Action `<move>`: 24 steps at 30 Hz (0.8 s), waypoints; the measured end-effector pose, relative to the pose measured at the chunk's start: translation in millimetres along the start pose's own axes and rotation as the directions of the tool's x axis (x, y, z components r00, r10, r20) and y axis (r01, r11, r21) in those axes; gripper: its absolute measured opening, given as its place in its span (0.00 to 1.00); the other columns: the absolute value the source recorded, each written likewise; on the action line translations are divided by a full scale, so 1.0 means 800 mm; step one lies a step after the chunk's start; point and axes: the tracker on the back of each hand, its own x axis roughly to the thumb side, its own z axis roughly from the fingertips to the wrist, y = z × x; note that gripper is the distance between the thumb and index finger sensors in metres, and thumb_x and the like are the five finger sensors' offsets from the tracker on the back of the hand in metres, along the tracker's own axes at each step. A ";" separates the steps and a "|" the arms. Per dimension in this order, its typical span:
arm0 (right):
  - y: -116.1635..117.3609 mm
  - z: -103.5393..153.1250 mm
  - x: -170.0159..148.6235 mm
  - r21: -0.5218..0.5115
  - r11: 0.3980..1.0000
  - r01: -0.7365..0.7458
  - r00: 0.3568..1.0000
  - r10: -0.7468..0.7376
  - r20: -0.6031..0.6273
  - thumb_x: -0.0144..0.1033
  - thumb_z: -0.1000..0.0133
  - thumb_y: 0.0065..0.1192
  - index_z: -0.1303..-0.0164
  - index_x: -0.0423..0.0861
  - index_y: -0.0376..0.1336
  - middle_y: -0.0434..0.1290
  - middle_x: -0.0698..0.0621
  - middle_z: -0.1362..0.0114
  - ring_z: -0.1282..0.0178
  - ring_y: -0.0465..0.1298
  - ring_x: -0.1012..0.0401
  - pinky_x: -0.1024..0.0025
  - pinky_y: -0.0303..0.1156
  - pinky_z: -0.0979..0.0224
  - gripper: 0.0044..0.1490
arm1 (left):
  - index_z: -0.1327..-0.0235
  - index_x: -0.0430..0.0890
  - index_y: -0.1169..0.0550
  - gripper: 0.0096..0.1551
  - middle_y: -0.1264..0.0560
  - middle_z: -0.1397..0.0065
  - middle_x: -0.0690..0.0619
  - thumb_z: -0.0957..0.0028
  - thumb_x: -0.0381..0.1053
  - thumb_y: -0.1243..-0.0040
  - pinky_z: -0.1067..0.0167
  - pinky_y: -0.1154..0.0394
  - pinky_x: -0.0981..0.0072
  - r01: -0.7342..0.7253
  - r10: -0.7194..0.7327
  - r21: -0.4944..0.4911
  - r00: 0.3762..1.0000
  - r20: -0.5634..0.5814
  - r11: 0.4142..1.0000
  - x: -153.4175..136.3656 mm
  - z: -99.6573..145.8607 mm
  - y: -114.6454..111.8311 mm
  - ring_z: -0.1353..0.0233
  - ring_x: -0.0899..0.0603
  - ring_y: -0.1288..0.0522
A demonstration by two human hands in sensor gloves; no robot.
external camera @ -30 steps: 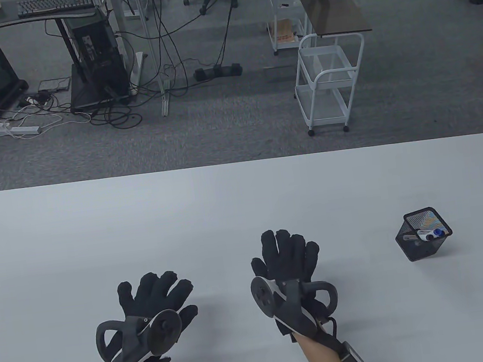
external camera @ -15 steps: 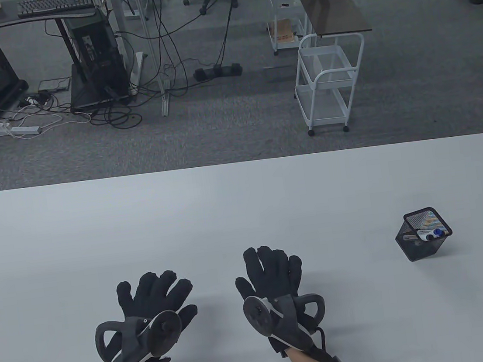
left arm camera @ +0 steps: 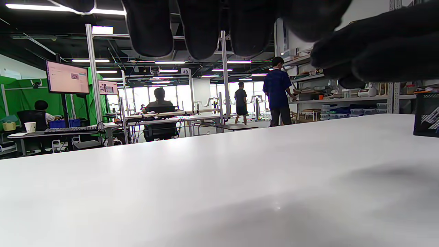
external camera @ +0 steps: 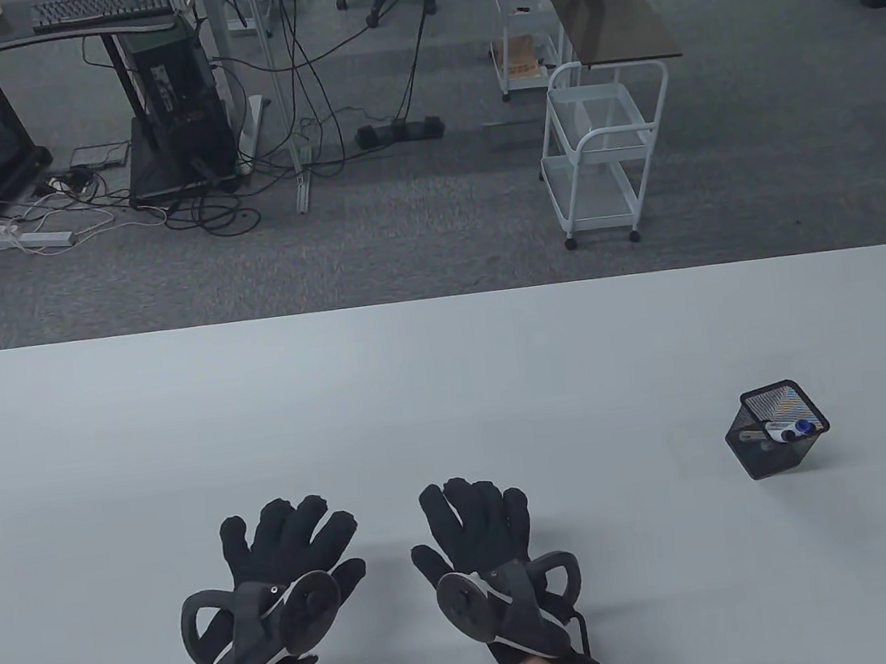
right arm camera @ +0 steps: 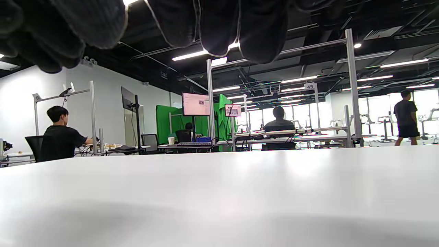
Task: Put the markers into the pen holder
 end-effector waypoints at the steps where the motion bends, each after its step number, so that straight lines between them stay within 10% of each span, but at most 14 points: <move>1: 0.001 0.000 0.001 0.004 1.000 -0.007 1.000 0.007 0.005 0.60 0.34 0.48 0.11 0.48 0.51 0.55 0.39 0.10 0.14 0.62 0.36 0.34 0.47 0.18 0.44 | 0.19 0.68 0.33 0.34 0.38 0.08 0.57 0.40 0.71 0.50 0.19 0.49 0.22 0.001 -0.001 0.003 1.000 0.002 1.000 0.001 0.000 -0.001 0.09 0.33 0.38; 24: -0.002 0.003 0.009 -0.043 0.990 -0.135 0.987 0.138 0.080 0.63 0.34 0.47 0.09 0.52 0.46 0.49 0.41 0.07 0.11 0.58 0.36 0.34 0.43 0.17 0.46 | 0.17 0.69 0.37 0.35 0.43 0.07 0.57 0.40 0.71 0.51 0.18 0.49 0.24 0.054 -0.058 0.176 0.998 0.015 0.983 0.024 0.009 -0.008 0.08 0.33 0.41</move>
